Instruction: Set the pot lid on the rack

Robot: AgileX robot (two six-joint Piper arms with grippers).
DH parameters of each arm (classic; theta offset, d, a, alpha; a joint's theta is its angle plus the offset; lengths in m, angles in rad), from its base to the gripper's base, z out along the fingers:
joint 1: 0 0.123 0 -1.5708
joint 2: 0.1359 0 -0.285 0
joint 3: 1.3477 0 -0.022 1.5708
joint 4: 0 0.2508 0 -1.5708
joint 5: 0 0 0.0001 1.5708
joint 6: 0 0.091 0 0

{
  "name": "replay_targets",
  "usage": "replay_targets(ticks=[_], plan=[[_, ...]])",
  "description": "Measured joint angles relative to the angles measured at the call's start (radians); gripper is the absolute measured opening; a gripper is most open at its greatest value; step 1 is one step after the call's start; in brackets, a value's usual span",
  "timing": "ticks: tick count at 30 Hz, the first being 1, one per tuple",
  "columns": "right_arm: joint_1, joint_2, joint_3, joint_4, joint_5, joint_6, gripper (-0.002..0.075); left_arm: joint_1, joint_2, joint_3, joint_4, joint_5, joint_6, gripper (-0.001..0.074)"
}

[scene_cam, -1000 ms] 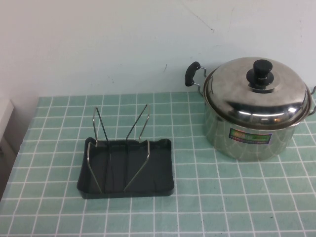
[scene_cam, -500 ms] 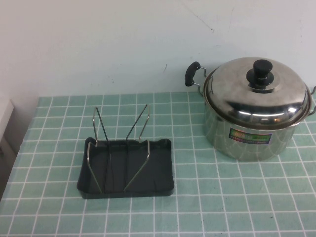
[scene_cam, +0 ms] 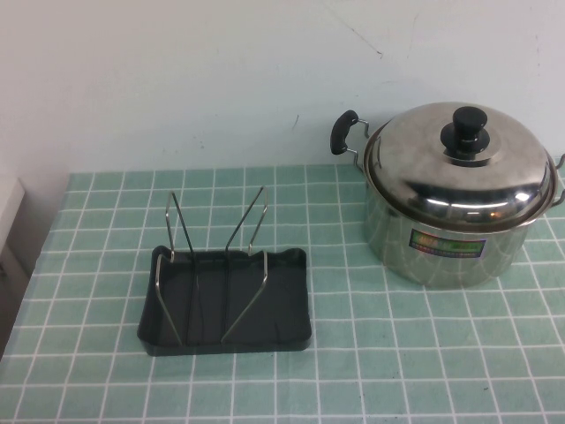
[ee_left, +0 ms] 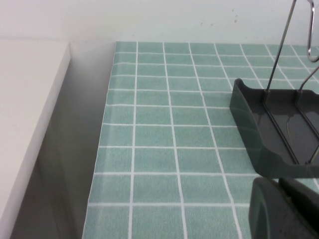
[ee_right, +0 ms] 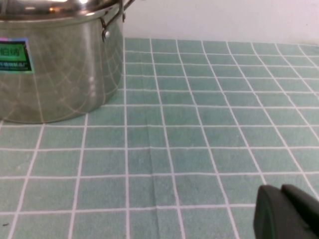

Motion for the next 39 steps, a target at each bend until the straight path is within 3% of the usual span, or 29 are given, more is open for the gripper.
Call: replay_targets(ticks=[4,7,18,23,26,29,34,39], plan=[[0.000,0.000,0.008,-0.004,-0.059,0.000,-0.0001,0.000,0.000,0.004,0.000,-0.061,0.000,-0.0003],[0.000,0.000,0.009,-0.010,-0.185,0.000,-0.0001,0.000,0.000,0.004,0.000,-0.211,0.000,-0.0003],[0.000,0.000,0.009,-0.041,-0.874,-0.165,-0.0001,0.000,0.000,0.004,0.012,-0.803,0.002,-0.0004],[0.000,0.000,0.009,0.107,-1.007,-0.166,-0.0001,0.000,0.000,0.004,-0.002,-0.919,0.002,-0.0003],[0.000,0.000,0.007,0.161,-0.991,-0.187,-0.0001,0.000,0.000,0.004,-0.026,-0.914,0.002,-0.0003],[0.000,0.000,-0.056,0.149,-0.813,-0.183,-0.0001,0.000,0.000,-0.036,-0.032,-0.790,-0.002,-0.0003],[0.000,0.051,-0.289,0.037,-0.525,-0.153,-0.0001,0.000,0.005,-0.189,-0.022,-0.572,-0.002,-0.0003],[0.000,0.251,-0.527,0.011,-0.298,-0.068,-0.0001,0.000,0.096,-0.305,0.070,-0.494,0.041,-0.0003]])
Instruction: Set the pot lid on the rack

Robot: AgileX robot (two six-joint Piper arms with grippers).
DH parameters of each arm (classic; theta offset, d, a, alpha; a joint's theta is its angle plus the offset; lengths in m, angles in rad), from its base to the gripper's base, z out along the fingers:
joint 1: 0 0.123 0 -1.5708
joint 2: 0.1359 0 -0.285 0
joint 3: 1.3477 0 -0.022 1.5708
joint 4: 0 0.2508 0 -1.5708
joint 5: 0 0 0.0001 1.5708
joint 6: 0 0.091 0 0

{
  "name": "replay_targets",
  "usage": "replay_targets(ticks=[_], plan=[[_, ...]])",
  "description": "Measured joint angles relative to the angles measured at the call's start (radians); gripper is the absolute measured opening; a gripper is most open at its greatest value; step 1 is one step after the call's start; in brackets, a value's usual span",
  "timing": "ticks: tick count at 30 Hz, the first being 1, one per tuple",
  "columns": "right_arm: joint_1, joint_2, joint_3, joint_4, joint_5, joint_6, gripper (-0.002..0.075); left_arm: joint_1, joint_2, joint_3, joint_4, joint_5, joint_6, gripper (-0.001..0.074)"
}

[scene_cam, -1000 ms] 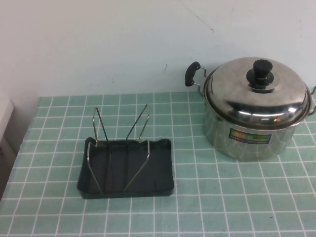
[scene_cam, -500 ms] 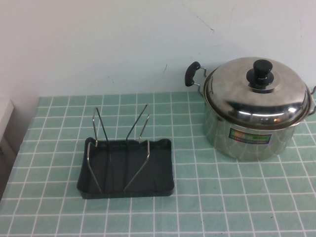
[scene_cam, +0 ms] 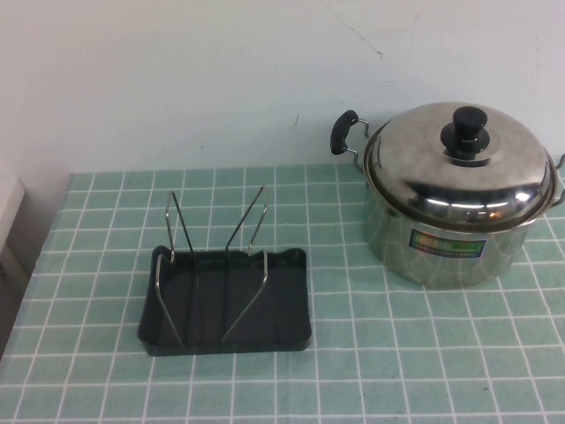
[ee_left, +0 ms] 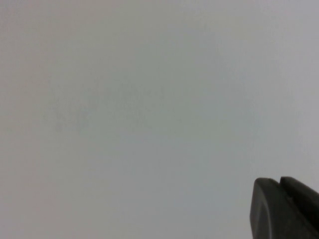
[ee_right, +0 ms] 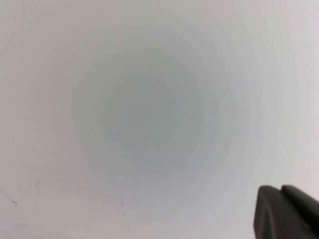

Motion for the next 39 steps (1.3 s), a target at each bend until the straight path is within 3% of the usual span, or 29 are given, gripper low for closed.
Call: replay_targets(ticks=[4,8,16,21,24,29,31,34,39], plan=[[0.000,0.172,-0.117,-0.002,0.038,-0.034,-0.0001,0.000,0.092,-0.033,0.020,-0.021,-0.049,-0.0003],[0.026,0.337,-0.144,-0.007,-0.051,-0.054,-0.0001,0.000,0.174,-0.037,0.042,-0.073,-0.216,-0.0003],[0.236,0.649,-0.146,-0.110,-0.342,-0.055,-0.0001,0.000,0.264,-0.037,0.329,-0.161,-0.524,-0.0003],[0.307,0.851,-0.146,-0.144,-0.581,-0.055,0.0009,0.000,0.271,-0.037,0.514,-0.173,-0.733,-0.0003],[0.312,0.972,-0.146,-0.186,-0.712,-0.031,0.0125,0.000,0.271,-0.037,0.678,-0.207,-0.870,-0.0003],[0.316,1.170,-0.161,-0.192,-0.880,0.087,0.0501,0.000,0.271,-0.039,0.956,-0.313,-1.095,-0.0003],[0.316,1.246,-0.190,-0.186,-0.896,0.125,0.0611,0.000,0.271,-0.039,1.047,-0.331,-1.185,-0.0003],[0.316,1.347,-0.247,-0.186,-0.903,0.144,0.0670,0.000,0.271,-0.039,1.143,-0.341,-1.310,-0.0003],[0.316,1.484,-0.359,-0.178,-0.860,0.153,0.0687,0.000,0.271,-0.039,1.230,-0.345,-1.389,-0.0003]])
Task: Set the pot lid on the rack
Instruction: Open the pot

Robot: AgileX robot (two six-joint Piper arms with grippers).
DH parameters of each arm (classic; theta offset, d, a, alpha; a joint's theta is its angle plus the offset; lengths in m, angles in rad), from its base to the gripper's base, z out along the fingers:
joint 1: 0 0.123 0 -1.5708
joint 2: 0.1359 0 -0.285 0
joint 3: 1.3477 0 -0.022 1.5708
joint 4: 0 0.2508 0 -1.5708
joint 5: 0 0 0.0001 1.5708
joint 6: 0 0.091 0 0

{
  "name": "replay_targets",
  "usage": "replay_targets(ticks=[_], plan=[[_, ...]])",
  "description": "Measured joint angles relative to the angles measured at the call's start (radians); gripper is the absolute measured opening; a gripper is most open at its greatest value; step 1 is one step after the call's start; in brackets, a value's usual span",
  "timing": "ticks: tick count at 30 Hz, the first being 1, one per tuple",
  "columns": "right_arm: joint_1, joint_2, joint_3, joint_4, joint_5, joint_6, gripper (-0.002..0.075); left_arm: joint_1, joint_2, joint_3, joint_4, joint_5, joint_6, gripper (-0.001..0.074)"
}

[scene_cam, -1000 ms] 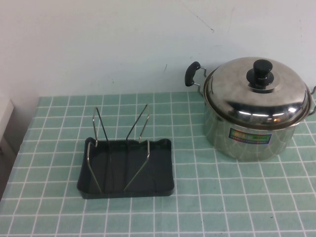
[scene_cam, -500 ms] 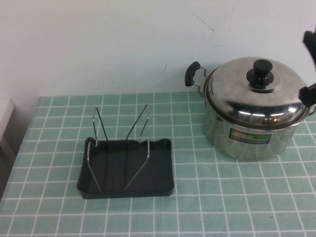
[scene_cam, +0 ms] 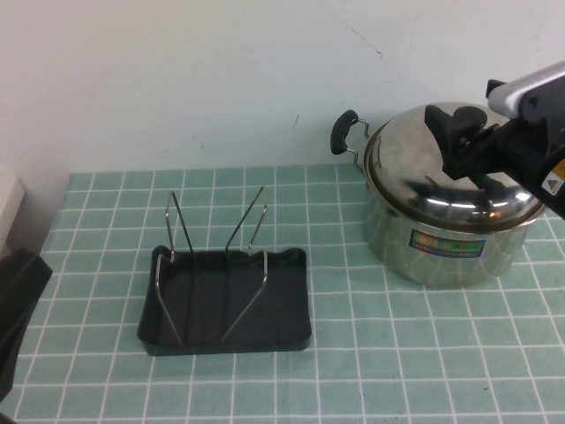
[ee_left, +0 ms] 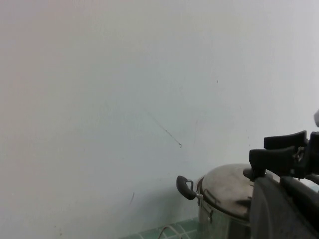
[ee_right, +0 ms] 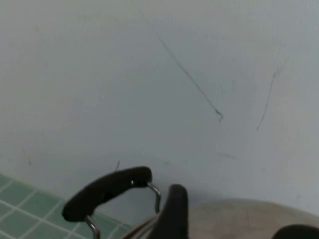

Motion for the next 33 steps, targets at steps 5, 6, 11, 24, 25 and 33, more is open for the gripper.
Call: replay_targets(ticks=[5,6,11,24,25,33], plan=[[0.000,0.083,-0.075,0.013,0.080,-0.011,0.0692,0.000,0.000,0.000,0.017,0.000,-0.031,-0.0003],[0.000,0.094,-0.080,0.015,0.087,-0.011,0.0692,0.000,0.000,0.000,0.017,0.000,-0.043,-0.0003],[0.000,0.127,-0.087,0.050,0.102,-0.014,0.0643,0.000,0.000,0.000,0.021,-0.002,-0.092,-0.0003],[0.000,0.127,-0.091,0.091,0.092,-0.022,0.0347,0.000,0.000,0.000,0.024,-0.008,-0.187,-0.0003],[0.000,0.127,-0.091,0.091,0.084,-0.032,0.0347,0.000,0.000,0.000,0.024,-0.012,-0.209,-0.0003],[0.001,0.072,-0.084,0.091,-0.131,-0.078,0.0347,0.000,0.000,0.000,0.025,-0.057,-0.552,0.0016]])
